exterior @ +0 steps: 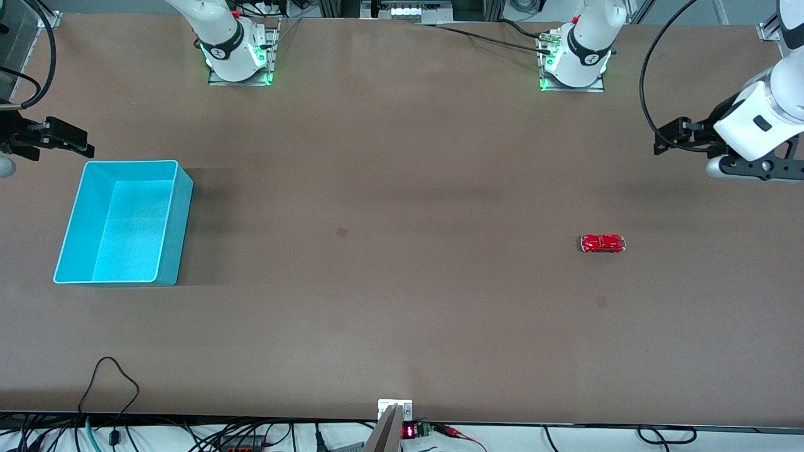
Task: Wind red beetle toy and store in blue box
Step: 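Move the left gripper toward the red toy car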
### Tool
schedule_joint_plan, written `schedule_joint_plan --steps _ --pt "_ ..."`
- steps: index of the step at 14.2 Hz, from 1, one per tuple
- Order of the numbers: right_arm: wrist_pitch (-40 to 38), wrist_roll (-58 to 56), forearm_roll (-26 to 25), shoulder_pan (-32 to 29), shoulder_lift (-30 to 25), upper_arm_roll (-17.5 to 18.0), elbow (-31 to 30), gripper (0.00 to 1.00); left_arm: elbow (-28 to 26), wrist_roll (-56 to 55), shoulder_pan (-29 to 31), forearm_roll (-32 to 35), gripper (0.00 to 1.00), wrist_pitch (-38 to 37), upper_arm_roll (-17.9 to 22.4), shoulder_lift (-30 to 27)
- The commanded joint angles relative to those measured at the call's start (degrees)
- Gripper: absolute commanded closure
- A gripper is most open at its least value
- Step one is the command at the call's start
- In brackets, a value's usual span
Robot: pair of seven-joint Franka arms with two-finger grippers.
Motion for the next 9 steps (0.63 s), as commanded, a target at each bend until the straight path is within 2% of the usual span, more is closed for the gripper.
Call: schedule_joint_plan --steps 1,2,4,7,9 --pt "0.3 0.5 0.5 -0.4 -0.4 0.2 -0.1 0.0 2.0 0.1 -0.9 -1.1 0.0 -9.6 -1.7 0.4" --pt "0.3 0.5 0.5 -0.4 -0.4 0.2 -0.1 0.0 1.8 0.2 -0.9 -0.8 0.0 -11.8 -2.1 0.6" --pt "0.3 0.5 0.5 -0.4 -0.4 0.2 -0.1 0.0 0.8 2.5 -0.9 -0.3 0.0 -11.5 -2.1 1.4" --pt "0.3 0.5 0.5 -0.4 -0.4 0.2 -0.1 0.0 0.0 16.9 -0.3 1.1 0.0 -5.4 -2.0 4.6" --pt "0.3 0.5 0.5 -0.4 -0.4 0.2 -0.1 0.0 -0.2 27.4 -1.6 6.5 0.0 -1.6 -3.3 5.5"
